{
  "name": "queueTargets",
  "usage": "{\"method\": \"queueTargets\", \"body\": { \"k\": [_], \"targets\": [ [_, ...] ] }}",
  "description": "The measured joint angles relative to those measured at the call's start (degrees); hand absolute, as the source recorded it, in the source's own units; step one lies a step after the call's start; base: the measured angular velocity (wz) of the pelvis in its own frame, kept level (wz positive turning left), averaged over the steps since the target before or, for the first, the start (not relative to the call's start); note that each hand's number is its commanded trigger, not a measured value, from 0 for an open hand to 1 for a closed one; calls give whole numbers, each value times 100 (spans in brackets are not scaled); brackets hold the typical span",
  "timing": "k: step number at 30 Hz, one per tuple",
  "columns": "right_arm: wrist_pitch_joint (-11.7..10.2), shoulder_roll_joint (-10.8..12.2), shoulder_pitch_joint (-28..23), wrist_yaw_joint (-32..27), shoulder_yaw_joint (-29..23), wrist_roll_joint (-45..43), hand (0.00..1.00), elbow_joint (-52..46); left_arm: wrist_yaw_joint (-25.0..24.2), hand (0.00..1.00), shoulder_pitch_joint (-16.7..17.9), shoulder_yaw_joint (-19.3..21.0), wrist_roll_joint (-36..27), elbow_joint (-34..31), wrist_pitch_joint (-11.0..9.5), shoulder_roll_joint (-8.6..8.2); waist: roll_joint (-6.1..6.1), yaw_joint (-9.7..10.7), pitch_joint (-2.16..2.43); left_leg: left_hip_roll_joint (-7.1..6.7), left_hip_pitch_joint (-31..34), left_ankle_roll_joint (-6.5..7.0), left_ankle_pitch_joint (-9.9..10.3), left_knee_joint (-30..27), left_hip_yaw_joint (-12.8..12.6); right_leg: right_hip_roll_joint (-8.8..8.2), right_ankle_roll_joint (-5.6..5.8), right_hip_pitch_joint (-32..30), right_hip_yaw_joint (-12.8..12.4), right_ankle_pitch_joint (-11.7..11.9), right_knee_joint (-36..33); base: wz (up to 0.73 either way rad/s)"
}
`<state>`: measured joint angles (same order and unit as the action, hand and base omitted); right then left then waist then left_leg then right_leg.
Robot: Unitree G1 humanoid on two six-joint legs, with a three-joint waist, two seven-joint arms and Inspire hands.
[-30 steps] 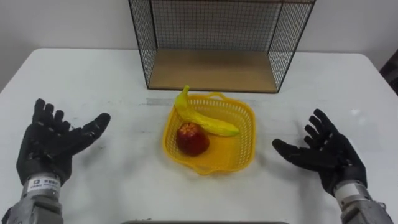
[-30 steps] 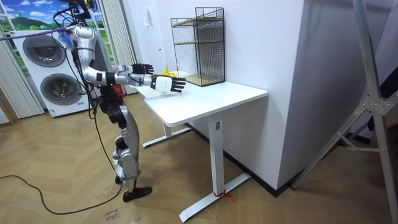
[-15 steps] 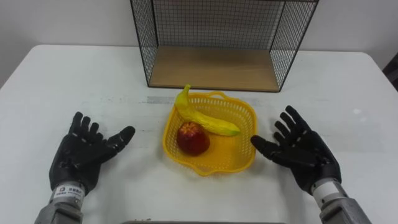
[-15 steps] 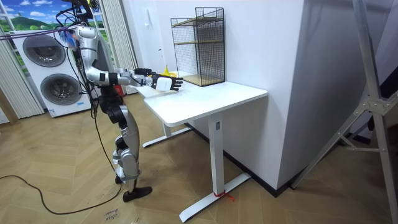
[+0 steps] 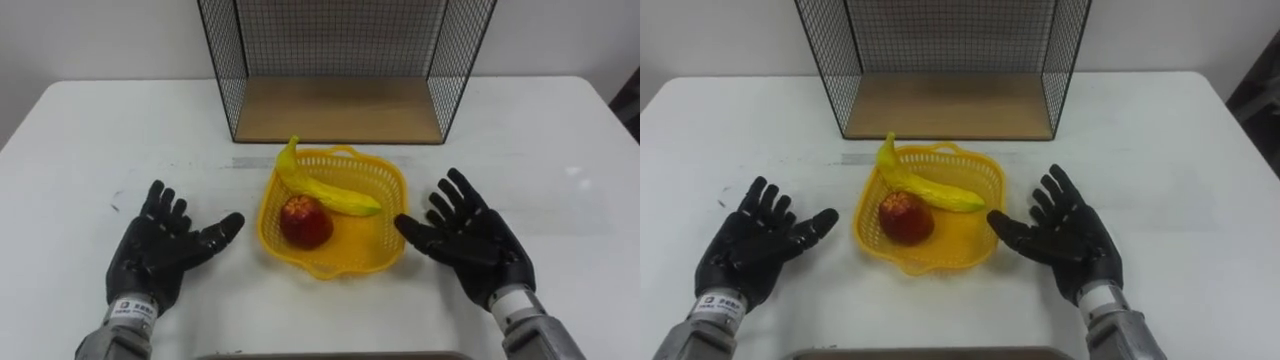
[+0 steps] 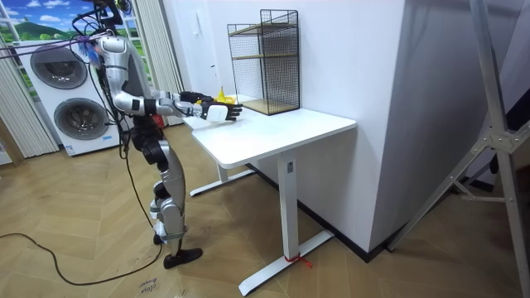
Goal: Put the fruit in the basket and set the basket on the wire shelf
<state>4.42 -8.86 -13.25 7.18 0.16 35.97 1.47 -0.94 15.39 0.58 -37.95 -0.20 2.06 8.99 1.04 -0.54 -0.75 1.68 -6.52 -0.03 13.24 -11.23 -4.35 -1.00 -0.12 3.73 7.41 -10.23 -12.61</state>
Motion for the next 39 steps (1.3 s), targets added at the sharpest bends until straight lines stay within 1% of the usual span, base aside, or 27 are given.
{"method": "queueTargets", "body": {
  "k": [4, 8, 9, 13, 17, 20, 23, 26, 31, 35, 39],
  "targets": [
    [-14, 3, 59, 25, 158, -3, 0, 86, -102, 0, 0, -95, 190, 11, 0, -4, -9, -1, 3, -2, -13, 0, 0, 34, -11, 10, 0, -6, -39, -3, 6, -2],
    [-187, 5, 93, 50, 230, 1, 0, 254, -187, 0, -2, -126, 271, 23, -2, -6, -39, 6, 13, -3, -13, -1, -2, 5, -13, 12, 0, -3, -81, -3, 2, 0],
    [-202, 11, 98, 54, 258, 4, 0, 270, -203, 0, -3, -139, 270, 23, -5, -7, -57, 8, 17, -3, -16, -1, -2, 0, -22, 12, 0, -2, -87, -3, 4, 0],
    [-204, 32, 172, 65, 305, 5, 0, 332, -228, 0, -17, -134, 268, 22, -9, -7, -116, 11, 28, -6, -21, -1, -2, -7, -38, 11, 0, -4, -92, -3, 8, 0],
    [-204, 46, 319, 189, 426, 11, 0, 465, -234, 0, -92, -264, 252, 23, -9, -9, -159, 16, 15, -7, -18, -1, -2, -9, -41, 12, 3, 8, -93, 0, 35, 0],
    [-204, 66, 326, 296, 538, 11, 0, 466, -273, 0, -145, -436, 252, 23, -8, -26, -158, 18, 14, -7, -16, -1, -2, -6, -40, 14, 8, 15, -94, 5, 68, 0],
    [-204, 72, 326, 367, 541, 11, 0, 466, -340, 0, -175, -534, 252, 24, -8, -44, -158, 21, 10, -6, -17, -1, -2, -3, -41, 15, 9, 12, -97, 11, 83, 0],
    [-205, 71, 326, 410, 537, 11, 0, 465, -354, 0, -201, -535, 254, 25, -9, -52, -161, 21, 1, -4, -16, -1, -2, 8, -47, 18, 8, 2, -93, 12, 85, 0],
    [-205, 76, 330, 433, 536, 17, 0, 465, -355, 0, -213, -599, 253, 25, -10, -59, -159, 27, 0, -4, -15, -1, -2, 15, -59, 18, 8, -1, -90, 12, 85, 0],
    [-205, 171, 385, 429, 558, -7, 0, 485, -355, 0, -240, -781, 260, 25, -3, -53, -137, 43, -14, -4, -17, -1, -2, 5, -59, 18, 8, -12, -92, 12, 53, 0],
    [-204, 202, 452, 428, 721, -53, 0, 486, -409, 0, -284, -993, 264, 25, 11, -143, -120, 44, -26, -4, 21, 0, -2, 5, -72, 16, 8, -90, -103, 12, -8, -2]
  ]
}}
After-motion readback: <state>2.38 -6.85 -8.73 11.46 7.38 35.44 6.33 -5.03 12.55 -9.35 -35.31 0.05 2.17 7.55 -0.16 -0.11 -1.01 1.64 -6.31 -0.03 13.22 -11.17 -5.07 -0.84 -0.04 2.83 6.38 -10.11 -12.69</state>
